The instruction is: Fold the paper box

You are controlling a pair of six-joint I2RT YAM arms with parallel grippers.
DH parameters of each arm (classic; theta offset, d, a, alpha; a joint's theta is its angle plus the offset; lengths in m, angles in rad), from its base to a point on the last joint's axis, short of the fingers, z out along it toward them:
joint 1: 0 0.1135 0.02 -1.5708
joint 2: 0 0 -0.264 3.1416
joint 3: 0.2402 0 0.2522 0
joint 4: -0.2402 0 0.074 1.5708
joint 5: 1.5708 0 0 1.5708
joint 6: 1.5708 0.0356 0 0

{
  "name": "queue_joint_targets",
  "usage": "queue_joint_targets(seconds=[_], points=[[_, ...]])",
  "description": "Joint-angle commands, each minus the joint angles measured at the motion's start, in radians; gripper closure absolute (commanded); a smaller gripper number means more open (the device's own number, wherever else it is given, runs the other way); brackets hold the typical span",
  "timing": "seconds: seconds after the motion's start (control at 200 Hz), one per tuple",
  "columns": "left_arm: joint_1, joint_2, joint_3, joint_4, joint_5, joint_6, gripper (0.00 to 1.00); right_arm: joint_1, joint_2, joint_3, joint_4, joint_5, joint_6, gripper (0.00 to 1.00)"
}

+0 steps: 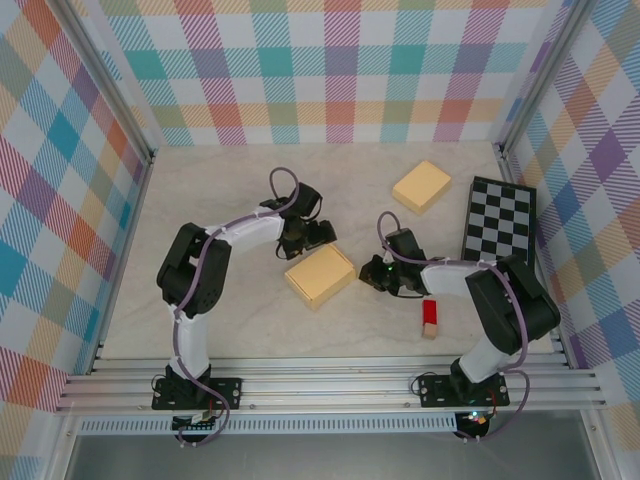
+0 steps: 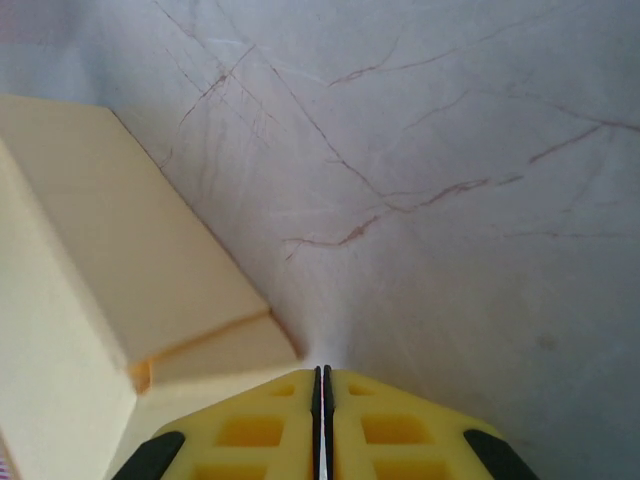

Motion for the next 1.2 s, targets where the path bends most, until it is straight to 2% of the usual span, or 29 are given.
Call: queue_joint_targets(seconds=[0.0,0.165,0.24,0.405,0.54,0.705,0.835,1.04,1.2], points=[[-0.034,0.043,0.034,0.016,0.041,0.028,0.11,0.001,0.041,0.035,0.091,-0.037,0.005,0.88],[-0.069,0.072,0.048,0.009,0.063,0.006,0.12,0.001,0.088,0.048,0.151,-0.081,0.037,0.89],[-0.079,0.063,0.041,-0.009,0.039,-0.002,0.12,0.002,0.046,0.020,0.150,-0.035,0.057,0.89],[-0.068,0.040,0.056,-0.071,-0.028,0.029,0.11,0.001,-0.111,0.019,-0.122,0.148,0.004,0.88],[-0.058,0.039,0.071,-0.078,-0.013,0.036,0.11,0.004,-0.158,0.007,-0.200,0.093,0.015,0.88],[-0.058,0.044,0.080,-0.078,-0.005,0.026,0.11,0.006,-0.146,-0.073,-0.086,0.019,0.089,0.88],[-0.058,0.041,0.072,-0.079,-0.002,0.020,0.11,0.010,-0.093,-0.056,-0.010,-0.035,0.096,0.88],[-0.064,0.034,0.051,-0.070,-0.001,0.006,0.11,0.037,-0.049,-0.015,0.012,-0.043,0.114,0.88],[-0.079,0.044,0.048,-0.049,0.027,-0.007,0.12,0.041,-0.001,-0.005,0.100,-0.056,0.129,0.88]])
